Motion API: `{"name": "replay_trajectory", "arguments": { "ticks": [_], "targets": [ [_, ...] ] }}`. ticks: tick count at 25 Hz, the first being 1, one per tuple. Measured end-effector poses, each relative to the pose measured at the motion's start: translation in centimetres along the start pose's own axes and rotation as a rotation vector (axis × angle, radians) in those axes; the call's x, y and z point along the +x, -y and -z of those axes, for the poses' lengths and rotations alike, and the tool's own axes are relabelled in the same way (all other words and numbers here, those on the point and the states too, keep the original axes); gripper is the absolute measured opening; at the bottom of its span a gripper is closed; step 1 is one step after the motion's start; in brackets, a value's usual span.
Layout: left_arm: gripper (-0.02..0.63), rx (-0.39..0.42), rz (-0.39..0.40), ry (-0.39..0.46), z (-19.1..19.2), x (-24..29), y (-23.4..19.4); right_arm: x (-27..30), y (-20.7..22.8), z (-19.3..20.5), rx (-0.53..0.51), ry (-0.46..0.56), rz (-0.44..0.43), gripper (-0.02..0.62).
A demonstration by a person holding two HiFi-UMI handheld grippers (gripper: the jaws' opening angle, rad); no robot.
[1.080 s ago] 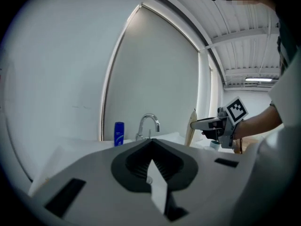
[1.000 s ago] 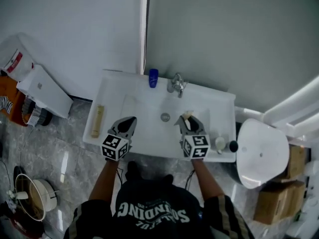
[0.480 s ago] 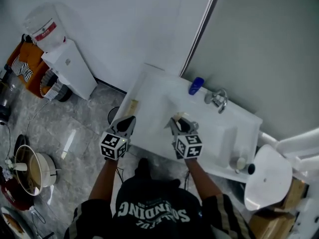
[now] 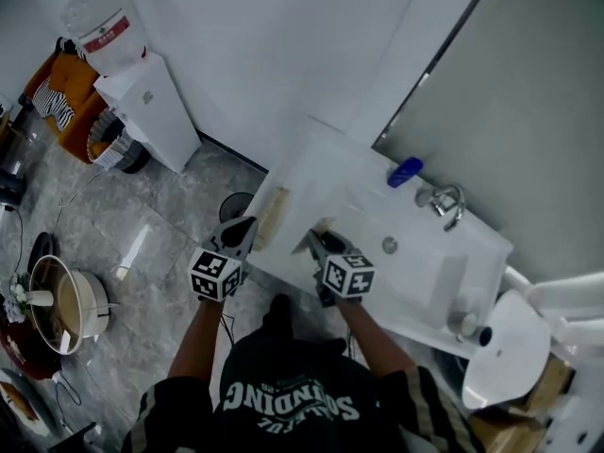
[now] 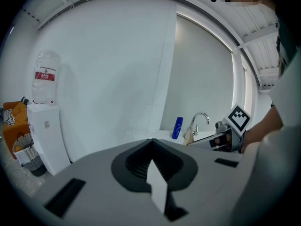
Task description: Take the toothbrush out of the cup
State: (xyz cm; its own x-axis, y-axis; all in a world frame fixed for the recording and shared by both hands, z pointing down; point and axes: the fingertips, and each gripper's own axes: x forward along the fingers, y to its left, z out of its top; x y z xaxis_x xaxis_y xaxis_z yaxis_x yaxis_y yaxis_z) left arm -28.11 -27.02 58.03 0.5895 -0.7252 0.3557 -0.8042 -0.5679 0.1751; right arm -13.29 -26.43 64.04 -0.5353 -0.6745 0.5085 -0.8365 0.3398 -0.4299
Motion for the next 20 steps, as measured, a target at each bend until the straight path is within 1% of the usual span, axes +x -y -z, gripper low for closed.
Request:
{"name": "replay_trajectory", "arguments": {
  "ticks": [4,7,11,16,20],
  "targets": [
    [-0.002,-0.017,-0.019,-0.001,0.4,-0.4,-1.4,2.5,0.9,1.8,0.175,-0.056,-0.005,0.095],
    [-0.002,-0.027,-0.033,-0.003,0.7,-0.9,-2.4,4.0,1.5,2.3,0.252,-0.082,0.002,0.092],
    [-0.002,-0.038,-0.054,-0.012,1.2,-1.4,-3.7,6.0,2.4,2.7,0.264,-0.116,0.030,0.087],
    [-0.002,-0.055,-0.065,-0.020,1.5,-1.8,-4.5,9.0,4.8,4.5,0.304,-0.199,0.112,0.087],
    [-0.002,-0.059,-0.066,-0.023,1.6,-1.9,-4.9,10.6,6.5,5.8,0.356,-0.237,0.144,0.087]
  ]
}}
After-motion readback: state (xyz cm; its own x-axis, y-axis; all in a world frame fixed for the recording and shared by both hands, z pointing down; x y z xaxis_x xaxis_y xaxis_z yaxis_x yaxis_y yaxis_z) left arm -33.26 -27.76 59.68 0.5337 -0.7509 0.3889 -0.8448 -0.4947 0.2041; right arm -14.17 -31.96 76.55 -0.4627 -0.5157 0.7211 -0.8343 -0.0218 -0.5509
